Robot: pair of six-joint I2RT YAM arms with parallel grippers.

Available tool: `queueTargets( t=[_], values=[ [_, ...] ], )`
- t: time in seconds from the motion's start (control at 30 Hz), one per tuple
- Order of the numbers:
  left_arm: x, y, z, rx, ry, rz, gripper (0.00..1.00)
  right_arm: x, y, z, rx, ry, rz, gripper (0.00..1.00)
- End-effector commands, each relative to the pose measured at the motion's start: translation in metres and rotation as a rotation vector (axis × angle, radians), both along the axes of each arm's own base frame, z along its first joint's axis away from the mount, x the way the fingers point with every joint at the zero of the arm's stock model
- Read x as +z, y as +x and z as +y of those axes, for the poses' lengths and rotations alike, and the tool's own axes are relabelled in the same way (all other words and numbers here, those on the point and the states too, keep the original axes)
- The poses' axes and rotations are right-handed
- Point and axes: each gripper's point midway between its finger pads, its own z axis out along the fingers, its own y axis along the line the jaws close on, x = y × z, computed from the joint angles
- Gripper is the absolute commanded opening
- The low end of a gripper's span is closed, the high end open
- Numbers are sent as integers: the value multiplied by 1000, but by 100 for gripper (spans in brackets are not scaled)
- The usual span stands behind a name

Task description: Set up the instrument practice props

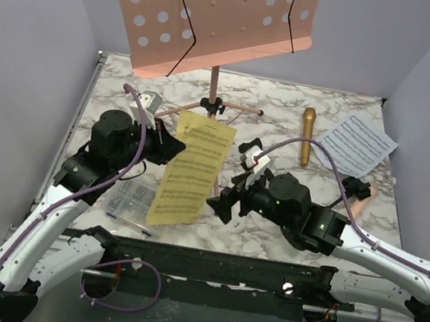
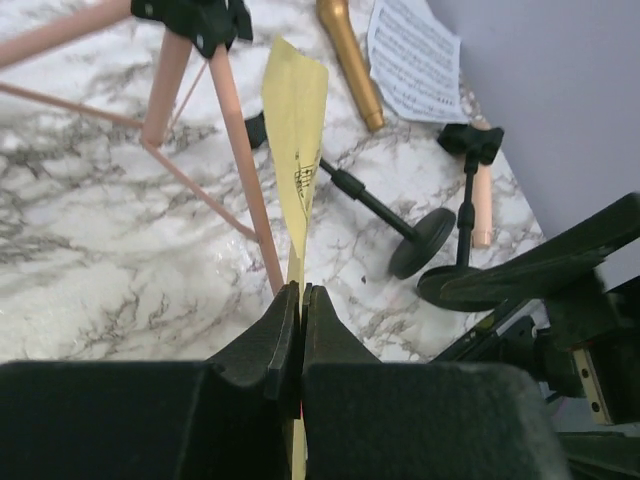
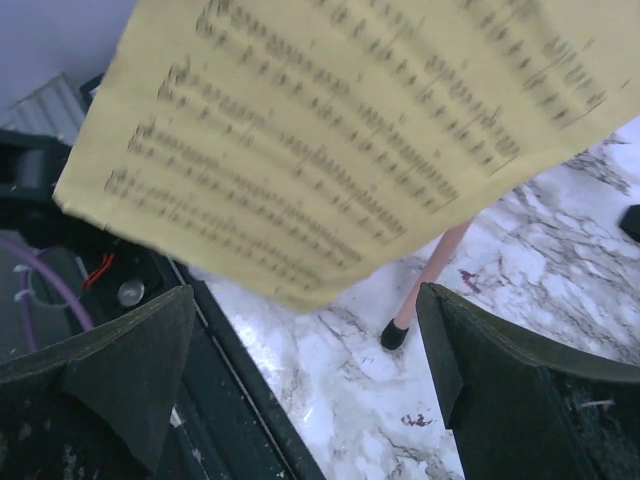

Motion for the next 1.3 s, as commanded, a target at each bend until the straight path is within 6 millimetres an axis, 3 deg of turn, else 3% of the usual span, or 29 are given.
queueTargets(
  t=[0.0,0.07,0.23,0.47,0.63,0.83,1.03,1.27],
  values=[
    [48,-3,11,17,-4,-163,0,1,-23,3,162,95,17,100],
    [62,-14,6,-38,-26,-207,0,8,-21,1,240,201,55,100],
    [97,-46,2,-108,-164,-289,0,11,-12,-28,418,410,211,100],
    [142,-70,14,-53,-433,-368,0,42,-27,-26,566,622,219,100],
    [159,-73,20,-12,-644,-368,0,75,-51,-33,781,848,223,100],
    [170,-74,19,-25,-742,-365,0,88,-39,-25,770,888,210,100],
    [176,-80,16,-63,-733,-368,0,73,1,-15,492,803,244,100],
    [180,-82,16,-72,-730,-378,0,102,18,-18,382,737,162,100]
  ],
)
